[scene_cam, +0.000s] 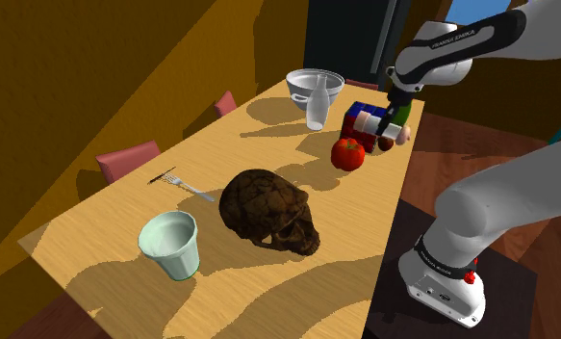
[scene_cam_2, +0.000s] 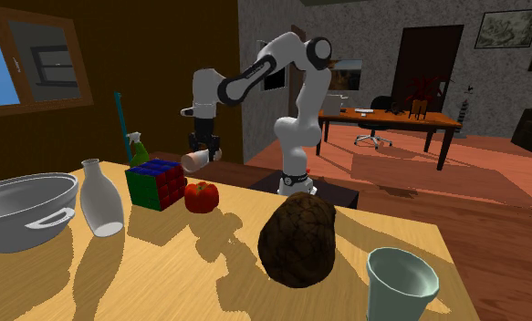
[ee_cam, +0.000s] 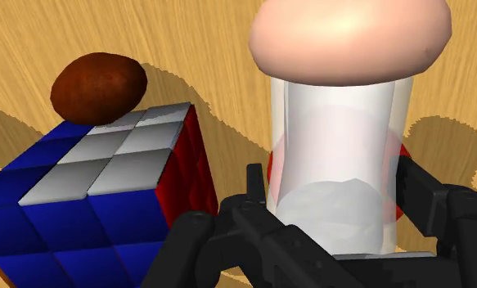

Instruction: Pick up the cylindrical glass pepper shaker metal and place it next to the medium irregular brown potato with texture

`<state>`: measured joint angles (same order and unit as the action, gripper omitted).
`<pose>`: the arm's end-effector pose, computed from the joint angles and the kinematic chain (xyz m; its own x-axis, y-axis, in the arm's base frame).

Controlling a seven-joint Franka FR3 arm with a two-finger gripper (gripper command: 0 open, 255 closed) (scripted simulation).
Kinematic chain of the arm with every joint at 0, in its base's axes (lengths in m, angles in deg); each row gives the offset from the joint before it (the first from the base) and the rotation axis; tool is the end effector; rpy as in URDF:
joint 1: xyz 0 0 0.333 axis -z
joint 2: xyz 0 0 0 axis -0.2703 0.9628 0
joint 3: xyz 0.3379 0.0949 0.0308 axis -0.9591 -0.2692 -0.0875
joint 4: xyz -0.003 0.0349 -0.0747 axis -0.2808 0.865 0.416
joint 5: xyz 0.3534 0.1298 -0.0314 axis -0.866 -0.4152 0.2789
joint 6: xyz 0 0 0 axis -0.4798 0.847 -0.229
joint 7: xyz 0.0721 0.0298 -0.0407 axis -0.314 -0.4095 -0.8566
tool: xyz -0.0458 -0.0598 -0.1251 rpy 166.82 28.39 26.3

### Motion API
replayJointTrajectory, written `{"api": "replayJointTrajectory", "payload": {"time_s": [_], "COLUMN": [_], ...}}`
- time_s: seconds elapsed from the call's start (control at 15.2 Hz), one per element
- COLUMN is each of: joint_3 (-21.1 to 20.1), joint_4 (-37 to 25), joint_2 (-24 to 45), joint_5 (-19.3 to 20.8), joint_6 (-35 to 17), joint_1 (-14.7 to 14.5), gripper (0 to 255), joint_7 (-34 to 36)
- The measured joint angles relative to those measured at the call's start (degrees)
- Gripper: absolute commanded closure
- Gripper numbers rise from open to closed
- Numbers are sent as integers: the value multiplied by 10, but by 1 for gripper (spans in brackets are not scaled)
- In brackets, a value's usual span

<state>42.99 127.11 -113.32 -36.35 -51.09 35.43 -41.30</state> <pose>0.2896 -0.2292 0.4129 0.9731 0.1749 0.1497 0.1766 -0.9843 0.0021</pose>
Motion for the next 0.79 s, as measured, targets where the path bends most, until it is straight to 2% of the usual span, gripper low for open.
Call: {"api": "replayJointTrajectory", "payload": {"time_s": [0.26, 0.79], "joint_3": [47, 71], "joint_4": [-2, 27], "joint_2": [-5, 29], "joint_5": [20, 18], "joint_6": [9, -53], "joint_1": [29, 29], "gripper": [255, 255], "joint_7": [-60, -84]}}
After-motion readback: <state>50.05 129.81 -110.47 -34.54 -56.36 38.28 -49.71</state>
